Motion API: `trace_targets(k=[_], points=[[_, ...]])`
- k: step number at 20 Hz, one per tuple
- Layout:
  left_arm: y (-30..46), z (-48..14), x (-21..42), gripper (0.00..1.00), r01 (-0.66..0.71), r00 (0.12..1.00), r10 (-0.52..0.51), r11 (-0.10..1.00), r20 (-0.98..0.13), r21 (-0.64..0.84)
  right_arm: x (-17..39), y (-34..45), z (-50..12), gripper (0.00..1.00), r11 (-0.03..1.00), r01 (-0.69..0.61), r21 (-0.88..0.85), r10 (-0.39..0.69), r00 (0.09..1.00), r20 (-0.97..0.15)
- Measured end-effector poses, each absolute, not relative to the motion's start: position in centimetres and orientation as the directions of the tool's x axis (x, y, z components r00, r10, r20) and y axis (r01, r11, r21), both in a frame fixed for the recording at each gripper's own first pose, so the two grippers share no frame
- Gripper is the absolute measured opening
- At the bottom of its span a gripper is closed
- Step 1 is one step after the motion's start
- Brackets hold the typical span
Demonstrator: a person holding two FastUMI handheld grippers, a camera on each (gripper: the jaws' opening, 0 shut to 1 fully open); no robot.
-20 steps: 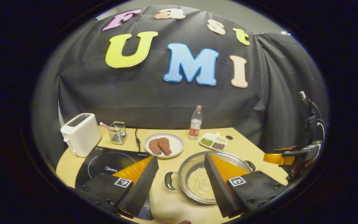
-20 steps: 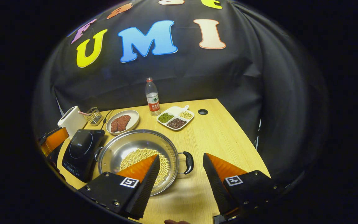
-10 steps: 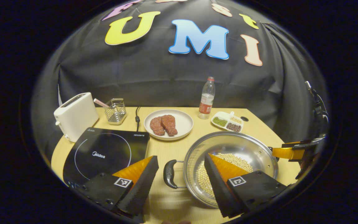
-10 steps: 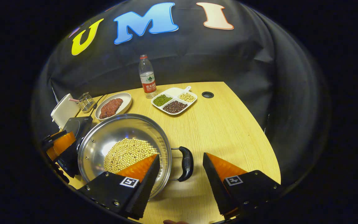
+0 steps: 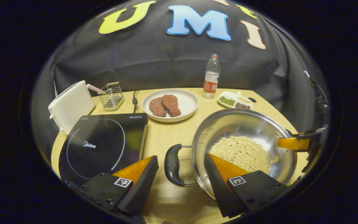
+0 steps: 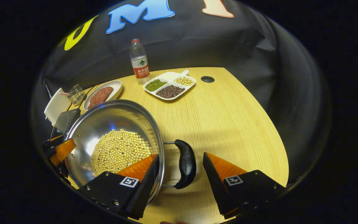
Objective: First push the handle of the pot to place it horizontally, then grasp the pot with both hands and set it on the induction cooktop.
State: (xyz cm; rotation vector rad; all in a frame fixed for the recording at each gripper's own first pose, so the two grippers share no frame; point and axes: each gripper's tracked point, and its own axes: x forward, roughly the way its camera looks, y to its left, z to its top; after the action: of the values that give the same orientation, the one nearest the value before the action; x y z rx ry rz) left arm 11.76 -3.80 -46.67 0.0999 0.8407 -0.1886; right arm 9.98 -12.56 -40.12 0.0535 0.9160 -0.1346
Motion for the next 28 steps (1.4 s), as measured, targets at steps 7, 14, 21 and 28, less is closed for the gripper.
trace_targets(k=[7,14,21,28], points=[[-4.3,-47.5,11.7,0.80,0.245,0.619,-0.139,0.969,-0.773,0.023,10.4,-11.8,-40.9,0.77,0.990,0.139,0.001,-0.079,0.575,-0.815],[-4.3,-47.3,11.7,0.69,0.253,0.577,-0.154,0.967,-0.802,-0.004,10.3,-11.6,-41.4,0.60,0.976,0.199,0.083,-0.040,0.545,-0.838],[-4.4,-47.0,11.4,0.61,0.270,0.562,-0.165,0.963,-0.810,-0.008,9.8,-11.6,-41.1,0.60,0.979,0.195,0.064,-0.051,0.531,-0.846],[-3.8,-43.6,11.6,0.65,0.270,0.587,-0.176,0.963,-0.790,-0.014,9.1,-10.7,-38.0,0.60,0.980,0.192,0.057,-0.055,0.534,-0.843]])
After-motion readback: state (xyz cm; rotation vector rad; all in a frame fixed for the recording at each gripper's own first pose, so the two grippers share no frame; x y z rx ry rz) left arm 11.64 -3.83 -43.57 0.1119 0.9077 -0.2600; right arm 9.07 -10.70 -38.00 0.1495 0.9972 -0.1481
